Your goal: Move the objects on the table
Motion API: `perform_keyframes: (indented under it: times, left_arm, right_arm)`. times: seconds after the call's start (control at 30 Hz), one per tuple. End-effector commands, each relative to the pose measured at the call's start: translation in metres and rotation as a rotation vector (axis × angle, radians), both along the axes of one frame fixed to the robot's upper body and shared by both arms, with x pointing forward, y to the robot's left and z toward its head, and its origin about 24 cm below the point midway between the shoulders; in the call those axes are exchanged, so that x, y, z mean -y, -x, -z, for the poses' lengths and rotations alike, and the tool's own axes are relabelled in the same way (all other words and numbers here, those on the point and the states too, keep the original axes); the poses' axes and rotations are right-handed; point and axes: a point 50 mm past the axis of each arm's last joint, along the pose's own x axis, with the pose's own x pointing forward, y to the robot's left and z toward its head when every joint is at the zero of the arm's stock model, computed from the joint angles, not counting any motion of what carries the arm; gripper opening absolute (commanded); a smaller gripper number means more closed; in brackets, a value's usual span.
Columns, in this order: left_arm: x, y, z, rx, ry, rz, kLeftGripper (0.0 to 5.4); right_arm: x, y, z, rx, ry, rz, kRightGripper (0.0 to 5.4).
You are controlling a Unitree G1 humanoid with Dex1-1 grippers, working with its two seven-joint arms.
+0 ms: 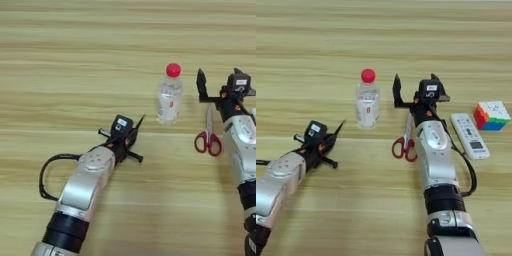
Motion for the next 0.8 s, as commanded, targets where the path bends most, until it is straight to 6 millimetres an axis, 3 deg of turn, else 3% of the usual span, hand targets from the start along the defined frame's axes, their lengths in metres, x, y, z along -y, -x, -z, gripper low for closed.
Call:
perform_keyframes:
  times: [0.03,0.8]
  left_arm:
    - [0.0099,-0.0031,-0.0026,-0.005,0.007,0.014,0.23]
    - [0.0160,-0.0013,0.0023,-0.017,-0.005,0.004,0.23]
  right_arm:
    - [0.0000,-0.0012,-0.0025,0.006,-0.002,0.006,5.40]
    - [0.0008,-0.0008,-0.0030,0.008,-0.001,0.007,5.40]
